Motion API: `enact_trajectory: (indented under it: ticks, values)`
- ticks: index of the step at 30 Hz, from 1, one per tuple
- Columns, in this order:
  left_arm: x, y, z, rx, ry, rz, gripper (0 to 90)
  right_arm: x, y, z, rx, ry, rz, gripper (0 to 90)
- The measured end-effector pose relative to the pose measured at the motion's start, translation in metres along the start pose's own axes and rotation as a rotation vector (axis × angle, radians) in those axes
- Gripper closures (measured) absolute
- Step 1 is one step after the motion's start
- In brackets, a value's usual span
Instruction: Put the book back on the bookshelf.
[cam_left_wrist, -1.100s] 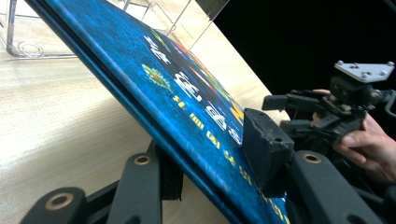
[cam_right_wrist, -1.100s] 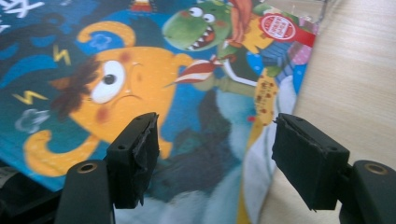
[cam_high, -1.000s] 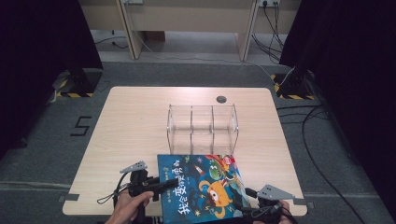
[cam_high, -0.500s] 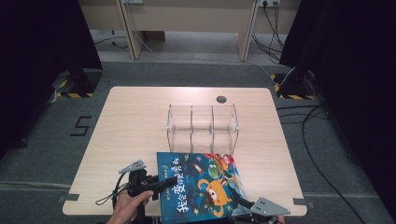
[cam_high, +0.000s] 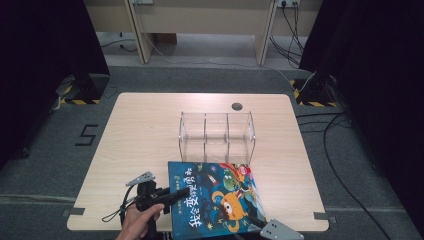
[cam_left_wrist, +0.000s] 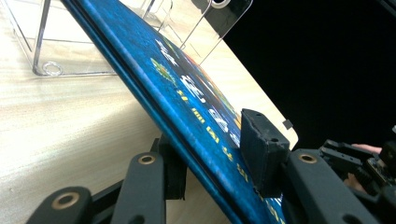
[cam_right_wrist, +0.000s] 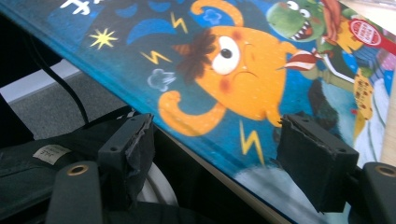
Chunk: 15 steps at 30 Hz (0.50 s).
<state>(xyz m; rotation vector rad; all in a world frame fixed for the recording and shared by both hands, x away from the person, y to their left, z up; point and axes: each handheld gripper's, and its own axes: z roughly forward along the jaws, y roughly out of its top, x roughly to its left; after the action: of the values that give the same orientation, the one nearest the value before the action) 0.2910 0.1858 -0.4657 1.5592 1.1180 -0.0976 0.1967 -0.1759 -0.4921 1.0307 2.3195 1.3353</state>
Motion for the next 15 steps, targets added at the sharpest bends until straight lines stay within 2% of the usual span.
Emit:
enact_trajectory:
  ticks: [5, 13, 15]
  values:
    - [-0.003, 0.000, 0.000, -0.008, 0.012, -0.001, 62.2, 0.007, 0.000, 0.004, 0.009, -0.002, -0.032, 27.7]
    - [-0.006, 0.000, 0.000, -0.023, 0.025, -0.016, 62.2, 0.015, 0.003, 0.012, 0.004, -0.013, -0.048, 27.3]
    - [-0.007, 0.000, 0.000, -0.026, 0.025, -0.016, 62.3, 0.018, 0.004, 0.014, 0.001, -0.019, -0.065, 27.2]
